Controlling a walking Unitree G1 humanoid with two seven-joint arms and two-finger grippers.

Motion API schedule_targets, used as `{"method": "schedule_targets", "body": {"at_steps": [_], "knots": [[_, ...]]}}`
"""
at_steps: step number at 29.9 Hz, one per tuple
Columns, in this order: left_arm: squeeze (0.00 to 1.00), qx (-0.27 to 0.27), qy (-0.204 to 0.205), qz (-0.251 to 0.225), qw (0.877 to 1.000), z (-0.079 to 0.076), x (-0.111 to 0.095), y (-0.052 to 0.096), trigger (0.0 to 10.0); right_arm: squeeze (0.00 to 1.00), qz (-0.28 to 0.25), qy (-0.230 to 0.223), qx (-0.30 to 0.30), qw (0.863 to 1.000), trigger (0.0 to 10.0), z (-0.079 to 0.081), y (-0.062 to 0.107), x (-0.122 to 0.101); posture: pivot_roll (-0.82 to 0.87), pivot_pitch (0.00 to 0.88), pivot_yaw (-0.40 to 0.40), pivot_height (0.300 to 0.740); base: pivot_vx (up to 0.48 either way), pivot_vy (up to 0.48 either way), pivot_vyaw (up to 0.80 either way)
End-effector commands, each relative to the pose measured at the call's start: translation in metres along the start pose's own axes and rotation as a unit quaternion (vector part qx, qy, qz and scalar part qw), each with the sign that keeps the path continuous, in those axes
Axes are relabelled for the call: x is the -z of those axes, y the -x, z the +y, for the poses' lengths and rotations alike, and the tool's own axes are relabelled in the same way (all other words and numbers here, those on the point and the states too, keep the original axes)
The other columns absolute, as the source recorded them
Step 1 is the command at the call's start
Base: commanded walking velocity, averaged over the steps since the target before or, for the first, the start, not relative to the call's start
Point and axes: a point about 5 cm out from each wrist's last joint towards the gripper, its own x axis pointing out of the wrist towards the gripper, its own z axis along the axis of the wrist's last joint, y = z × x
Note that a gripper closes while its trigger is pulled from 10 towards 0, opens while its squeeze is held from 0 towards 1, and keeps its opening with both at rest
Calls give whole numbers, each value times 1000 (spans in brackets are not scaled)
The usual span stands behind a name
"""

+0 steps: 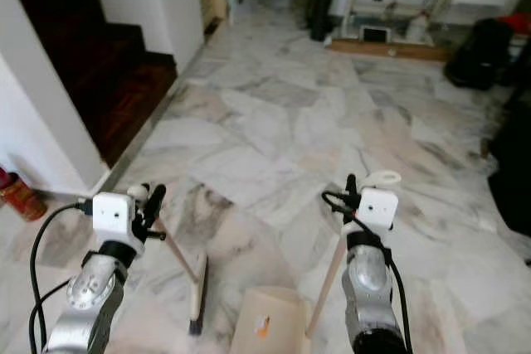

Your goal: Sweep floor

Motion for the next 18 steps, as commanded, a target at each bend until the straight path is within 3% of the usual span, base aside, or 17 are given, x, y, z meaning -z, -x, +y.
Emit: {"method": "schedule_targets", "body": {"at_steps": [1, 11, 18], "knots": [[0, -10, -2, -29, 1000, 2, -9, -6, 10000, 0, -23, -1, -10, 1000, 10000, 4, -6, -10, 18, 0, 2, 740, 0, 0, -738], [0, -27, -4, -33, 999, 9, -7, -2, 10000, 0, -25, 2, -17, 1000, 10000, 3, -5, -11, 24, 0, -18, 740, 0, 0, -693], [0, -31, -3, -33, 999, 9, -6, 1, 10000, 0, -32, 3, -18, 999, 10000, 1, -3, -12, 23, 0, -17, 740, 0, 0, 0]]}}
